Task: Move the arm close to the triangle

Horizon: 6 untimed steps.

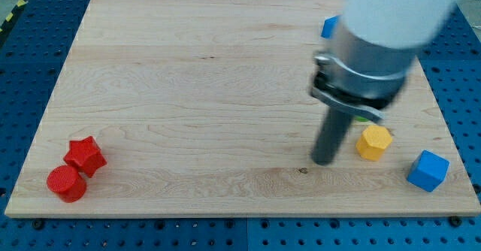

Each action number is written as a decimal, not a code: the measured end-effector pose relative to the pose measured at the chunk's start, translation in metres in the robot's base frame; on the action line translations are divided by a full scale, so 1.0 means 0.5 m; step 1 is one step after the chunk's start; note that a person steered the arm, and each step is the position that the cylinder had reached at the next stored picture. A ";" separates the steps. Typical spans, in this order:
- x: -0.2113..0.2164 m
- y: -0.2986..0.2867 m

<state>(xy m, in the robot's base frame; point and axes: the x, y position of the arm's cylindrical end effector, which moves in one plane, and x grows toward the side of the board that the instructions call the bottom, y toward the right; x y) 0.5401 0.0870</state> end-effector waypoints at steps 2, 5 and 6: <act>-0.310 -0.043; -0.520 -0.037; -0.519 0.010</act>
